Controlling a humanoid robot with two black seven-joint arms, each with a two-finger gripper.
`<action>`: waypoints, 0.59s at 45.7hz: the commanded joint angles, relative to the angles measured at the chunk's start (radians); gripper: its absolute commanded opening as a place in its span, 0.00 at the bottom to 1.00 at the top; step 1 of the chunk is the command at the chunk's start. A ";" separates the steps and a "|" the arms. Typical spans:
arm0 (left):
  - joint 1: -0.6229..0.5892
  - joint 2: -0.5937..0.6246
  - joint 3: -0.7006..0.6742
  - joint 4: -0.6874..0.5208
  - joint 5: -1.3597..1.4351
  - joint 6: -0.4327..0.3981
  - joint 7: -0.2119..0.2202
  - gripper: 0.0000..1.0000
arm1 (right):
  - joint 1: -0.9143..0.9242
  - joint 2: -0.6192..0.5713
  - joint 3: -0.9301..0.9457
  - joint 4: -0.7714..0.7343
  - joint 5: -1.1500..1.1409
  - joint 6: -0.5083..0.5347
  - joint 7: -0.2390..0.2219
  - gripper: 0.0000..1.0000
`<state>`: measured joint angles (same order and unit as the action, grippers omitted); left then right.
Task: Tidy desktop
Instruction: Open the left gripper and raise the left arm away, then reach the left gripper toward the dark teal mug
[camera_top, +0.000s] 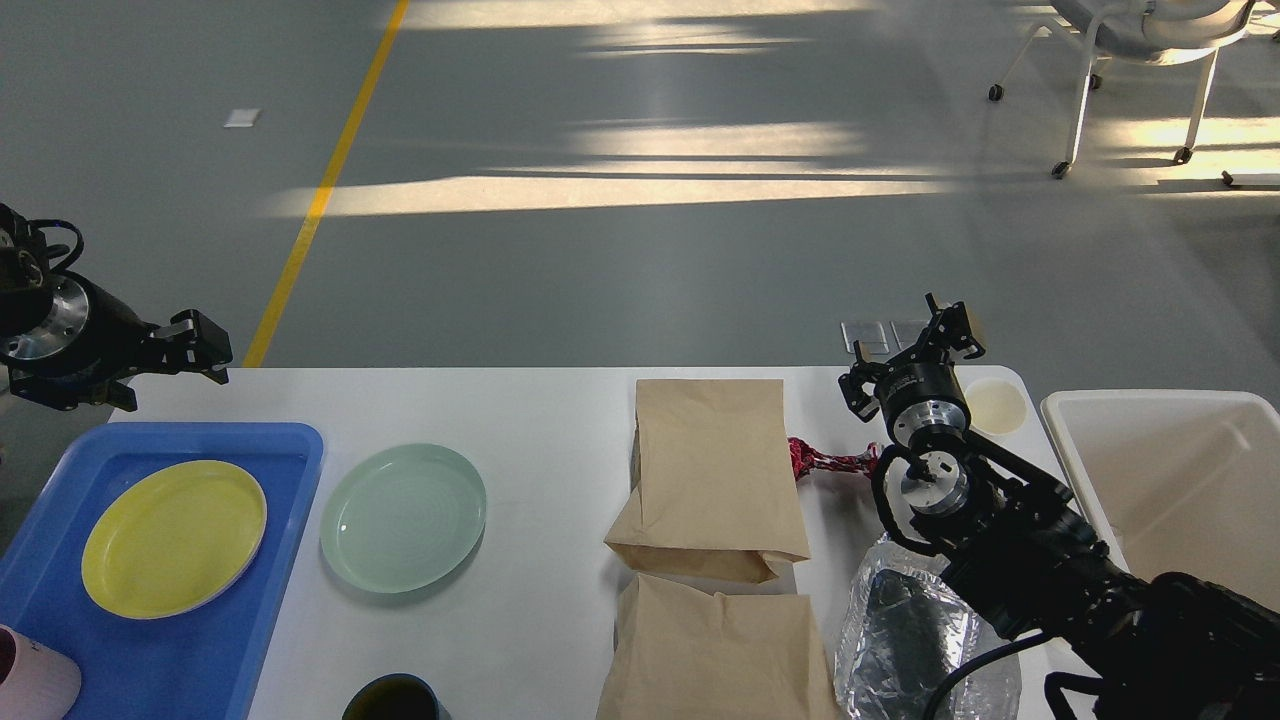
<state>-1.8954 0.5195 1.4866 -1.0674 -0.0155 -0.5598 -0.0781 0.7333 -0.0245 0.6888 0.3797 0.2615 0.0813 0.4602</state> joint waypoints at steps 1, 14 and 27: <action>-0.186 -0.004 0.043 -0.114 0.011 -0.112 0.005 0.85 | 0.000 0.000 0.000 -0.001 0.001 0.000 0.000 1.00; -0.580 -0.058 0.084 -0.307 0.012 -0.357 0.008 0.84 | 0.000 0.000 0.000 0.001 -0.001 0.000 0.000 1.00; -0.841 -0.176 0.075 -0.385 0.012 -0.400 -0.003 0.84 | 0.000 0.000 0.000 -0.001 -0.001 0.000 0.000 1.00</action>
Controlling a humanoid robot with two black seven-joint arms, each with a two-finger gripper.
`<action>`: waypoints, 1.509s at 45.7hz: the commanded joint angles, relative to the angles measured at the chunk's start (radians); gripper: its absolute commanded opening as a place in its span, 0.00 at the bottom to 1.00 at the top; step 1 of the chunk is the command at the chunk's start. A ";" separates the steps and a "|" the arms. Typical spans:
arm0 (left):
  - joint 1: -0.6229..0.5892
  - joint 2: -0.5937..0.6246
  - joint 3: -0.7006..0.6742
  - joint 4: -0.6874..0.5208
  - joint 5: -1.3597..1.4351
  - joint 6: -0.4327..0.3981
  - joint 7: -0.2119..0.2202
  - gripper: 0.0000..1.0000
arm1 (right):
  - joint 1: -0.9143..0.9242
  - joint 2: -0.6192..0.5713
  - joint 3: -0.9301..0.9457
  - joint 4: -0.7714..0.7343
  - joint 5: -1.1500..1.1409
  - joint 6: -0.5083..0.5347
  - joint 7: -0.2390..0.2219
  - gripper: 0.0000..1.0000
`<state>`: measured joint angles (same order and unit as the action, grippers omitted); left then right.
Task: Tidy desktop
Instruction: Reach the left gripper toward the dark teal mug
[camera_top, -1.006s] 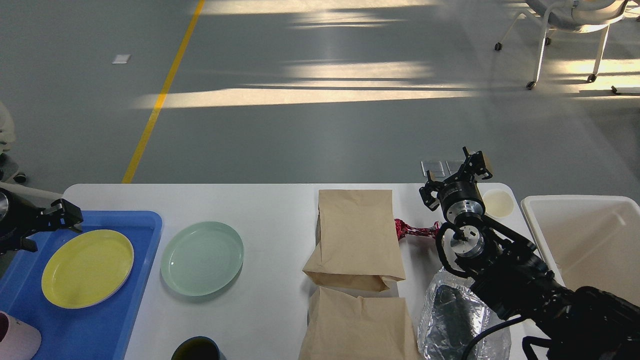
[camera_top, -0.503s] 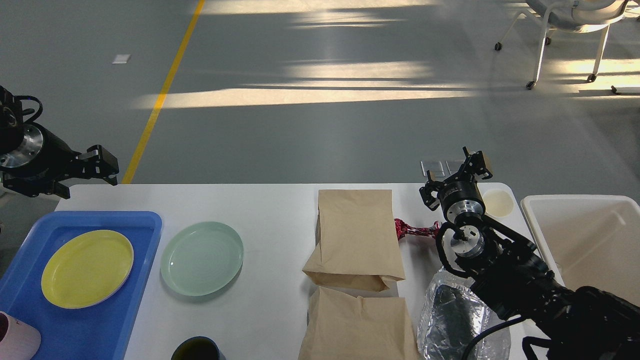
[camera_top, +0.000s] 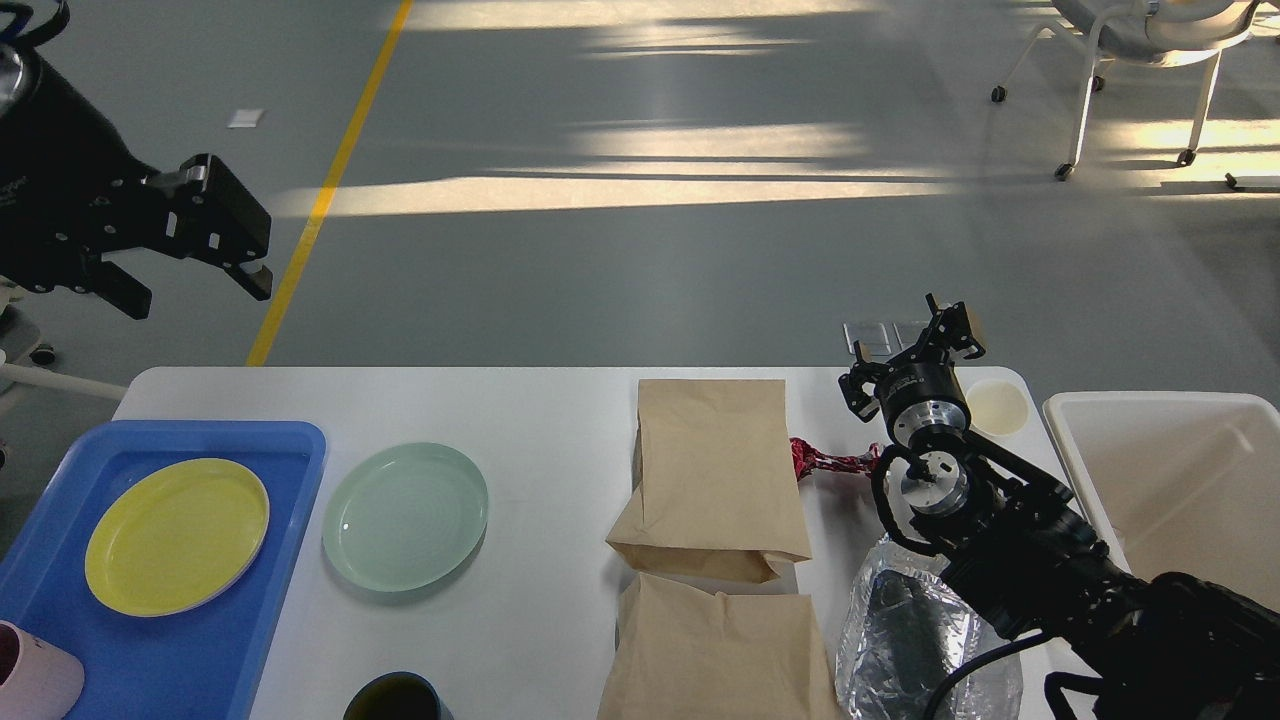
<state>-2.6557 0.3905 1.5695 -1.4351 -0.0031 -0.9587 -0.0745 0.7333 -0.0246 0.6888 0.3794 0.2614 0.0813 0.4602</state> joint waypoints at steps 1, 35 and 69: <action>-0.096 -0.058 -0.008 -0.019 -0.002 -0.001 -0.008 0.84 | 0.000 0.000 0.000 -0.001 -0.001 0.000 0.000 1.00; 0.124 -0.097 -0.158 -0.044 -0.002 -0.001 0.007 0.81 | 0.000 0.000 0.000 -0.001 -0.001 0.000 0.000 1.00; 0.818 -0.176 -0.376 -0.044 0.434 0.362 0.117 0.77 | 0.000 0.000 0.000 0.001 -0.001 0.000 0.000 1.00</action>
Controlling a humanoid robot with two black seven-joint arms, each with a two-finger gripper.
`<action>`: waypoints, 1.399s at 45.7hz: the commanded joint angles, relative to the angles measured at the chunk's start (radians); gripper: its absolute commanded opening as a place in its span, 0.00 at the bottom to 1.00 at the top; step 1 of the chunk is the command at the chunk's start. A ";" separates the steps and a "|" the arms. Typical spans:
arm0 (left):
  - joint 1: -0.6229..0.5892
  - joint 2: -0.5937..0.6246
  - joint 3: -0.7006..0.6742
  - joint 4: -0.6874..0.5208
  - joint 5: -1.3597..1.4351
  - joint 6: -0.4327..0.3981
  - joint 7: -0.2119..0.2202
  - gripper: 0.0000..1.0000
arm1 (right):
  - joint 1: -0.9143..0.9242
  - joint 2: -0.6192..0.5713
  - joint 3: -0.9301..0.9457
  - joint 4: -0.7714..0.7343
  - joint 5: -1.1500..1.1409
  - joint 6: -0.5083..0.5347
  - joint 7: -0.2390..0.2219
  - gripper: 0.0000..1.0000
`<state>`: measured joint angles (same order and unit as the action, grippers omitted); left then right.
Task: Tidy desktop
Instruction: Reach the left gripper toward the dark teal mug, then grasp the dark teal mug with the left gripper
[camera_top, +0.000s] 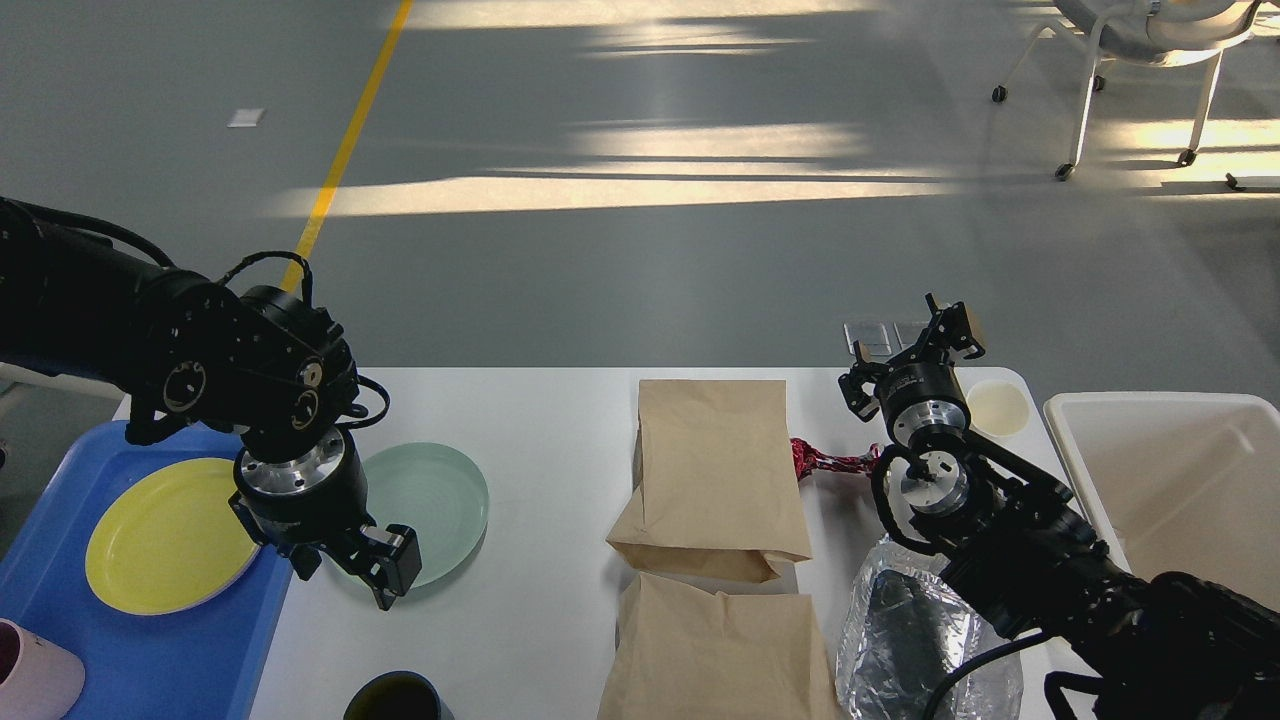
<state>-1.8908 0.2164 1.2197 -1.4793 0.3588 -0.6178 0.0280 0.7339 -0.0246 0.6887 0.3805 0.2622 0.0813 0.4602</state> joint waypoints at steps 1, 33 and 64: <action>0.064 -0.002 -0.029 0.000 0.086 0.027 0.016 0.76 | -0.001 0.000 0.000 0.000 -0.001 0.000 0.000 1.00; 0.168 -0.003 -0.111 -0.075 0.247 0.055 0.064 0.76 | -0.001 0.000 0.000 0.000 0.000 0.000 0.000 1.00; 0.312 -0.032 -0.077 -0.061 0.362 0.314 0.067 0.48 | -0.001 0.000 0.000 0.000 0.000 0.000 0.000 1.00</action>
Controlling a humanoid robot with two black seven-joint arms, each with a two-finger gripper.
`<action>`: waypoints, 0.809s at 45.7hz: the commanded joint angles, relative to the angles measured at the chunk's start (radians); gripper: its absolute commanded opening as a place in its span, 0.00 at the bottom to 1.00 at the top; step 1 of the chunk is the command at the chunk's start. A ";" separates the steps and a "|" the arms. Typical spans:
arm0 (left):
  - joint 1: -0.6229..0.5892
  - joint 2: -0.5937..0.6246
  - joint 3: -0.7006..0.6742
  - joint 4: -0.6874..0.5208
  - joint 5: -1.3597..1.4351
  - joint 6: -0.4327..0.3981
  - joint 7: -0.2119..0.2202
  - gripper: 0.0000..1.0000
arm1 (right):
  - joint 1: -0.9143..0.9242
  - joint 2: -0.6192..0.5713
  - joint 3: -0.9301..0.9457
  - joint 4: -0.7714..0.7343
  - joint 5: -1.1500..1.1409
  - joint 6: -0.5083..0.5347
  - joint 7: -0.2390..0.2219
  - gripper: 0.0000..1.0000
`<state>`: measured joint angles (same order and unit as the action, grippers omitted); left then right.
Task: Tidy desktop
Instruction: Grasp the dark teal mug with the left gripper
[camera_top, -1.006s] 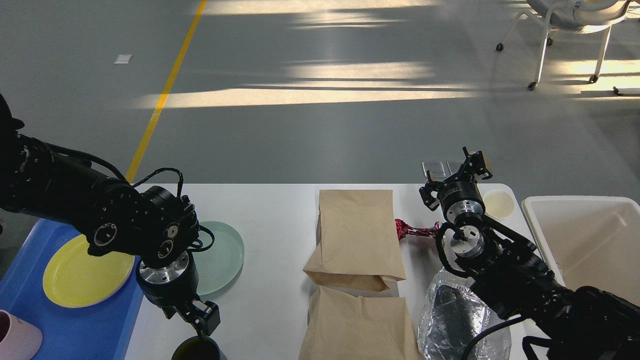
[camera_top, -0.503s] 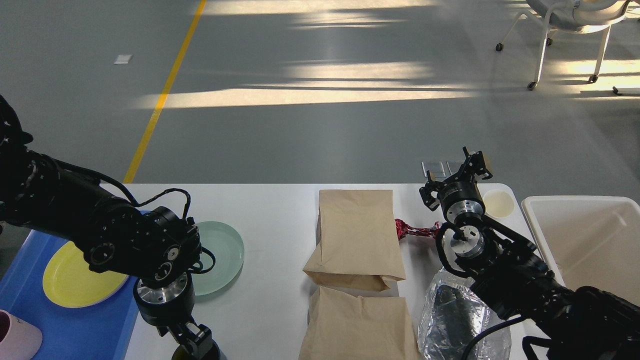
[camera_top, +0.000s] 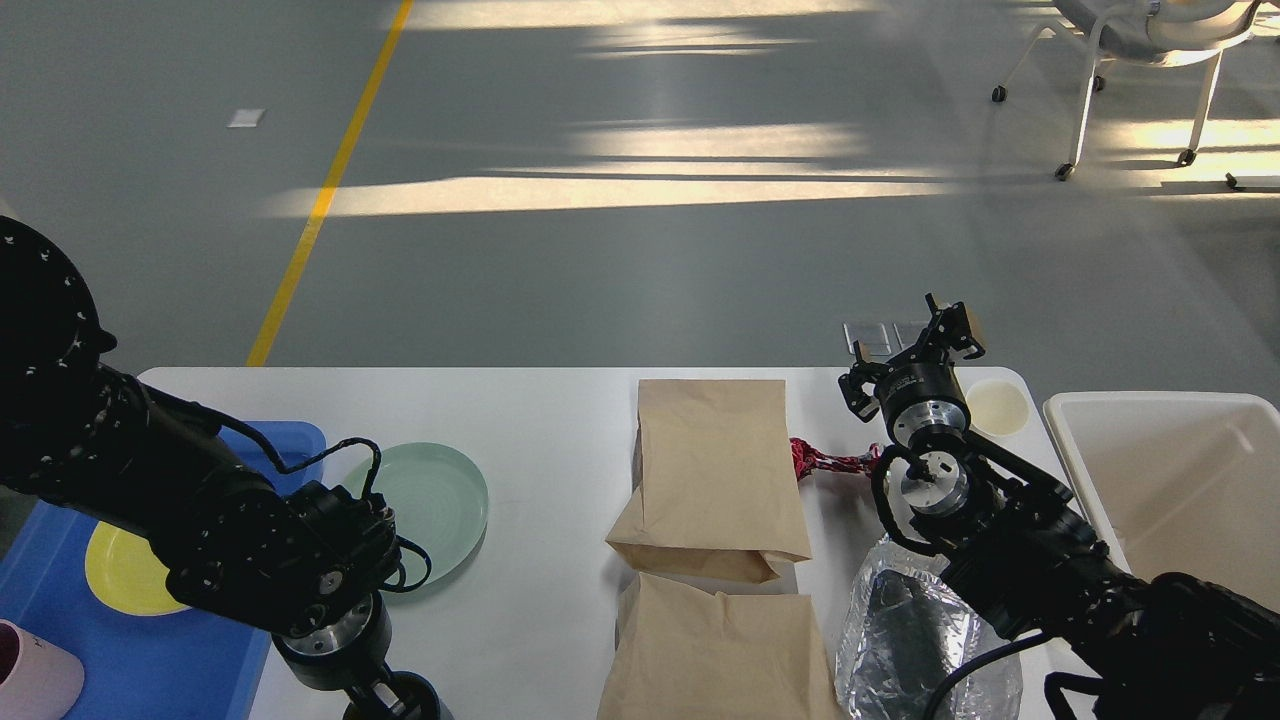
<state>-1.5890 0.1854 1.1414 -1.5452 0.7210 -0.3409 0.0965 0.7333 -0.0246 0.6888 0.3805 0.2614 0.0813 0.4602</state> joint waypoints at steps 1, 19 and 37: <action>0.014 -0.003 0.003 0.007 0.000 0.045 -0.001 0.41 | 0.000 0.000 0.000 0.000 -0.001 0.000 0.000 1.00; 0.023 -0.001 0.006 0.007 0.000 0.042 0.003 0.00 | 0.000 0.000 0.000 0.000 -0.001 0.000 0.000 1.00; -0.014 0.011 -0.025 -0.006 0.000 0.036 -0.003 0.00 | 0.000 0.000 0.000 0.000 0.001 0.000 0.000 1.00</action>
<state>-1.5776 0.1878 1.1399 -1.5455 0.7223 -0.3011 0.0994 0.7335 -0.0245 0.6888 0.3805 0.2614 0.0813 0.4602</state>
